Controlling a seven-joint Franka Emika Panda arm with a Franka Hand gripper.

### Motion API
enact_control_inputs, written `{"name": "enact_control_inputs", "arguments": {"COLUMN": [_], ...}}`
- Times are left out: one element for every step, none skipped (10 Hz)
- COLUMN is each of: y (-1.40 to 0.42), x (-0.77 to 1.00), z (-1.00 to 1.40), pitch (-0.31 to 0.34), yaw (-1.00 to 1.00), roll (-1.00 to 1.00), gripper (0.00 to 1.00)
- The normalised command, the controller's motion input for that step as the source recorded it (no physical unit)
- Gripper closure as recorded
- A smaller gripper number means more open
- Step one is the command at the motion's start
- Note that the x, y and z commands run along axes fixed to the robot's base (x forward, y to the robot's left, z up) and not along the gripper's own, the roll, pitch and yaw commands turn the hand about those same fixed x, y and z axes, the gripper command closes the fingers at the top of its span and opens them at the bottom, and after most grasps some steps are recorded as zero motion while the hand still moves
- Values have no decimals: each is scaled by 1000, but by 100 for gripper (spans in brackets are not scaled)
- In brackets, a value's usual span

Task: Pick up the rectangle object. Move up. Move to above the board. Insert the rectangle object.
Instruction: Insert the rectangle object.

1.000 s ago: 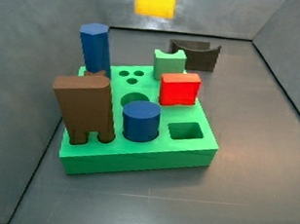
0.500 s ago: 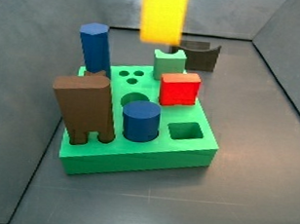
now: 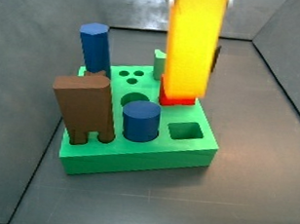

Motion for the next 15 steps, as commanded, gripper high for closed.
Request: {"name": "enact_control_inputs", "arguments": {"y": [0, 0, 0, -17, -80, -171, -100, 0, 94, 234, 214, 154, 34, 0, 0], "x": [217, 169, 0, 0, -11, 0, 226, 40, 17, 0, -49, -194, -360, -411, -283], "z": [-626, -657, -440, 0, -331, -551, -723, -849, -611, -634, -546, -480, -506, -537, -557], "pitch": [-91, -113, -66, 0, -90, -143, -104, -173, -109, -86, -61, -33, -44, -64, -53], "yaw": [0, 51, 49, 0, 37, 191, 343, 337, 329, 331, 200, 0, -69, -37, 0], "roll": [293, 260, 187, -9, 0, 24, 59, 66, 93, 169, 161, 121, 63, 69, 50], "gripper": [100, 100, 100, 100, 100, 100, 100, 100, 100, 100, 100, 100, 100, 100, 100]}}
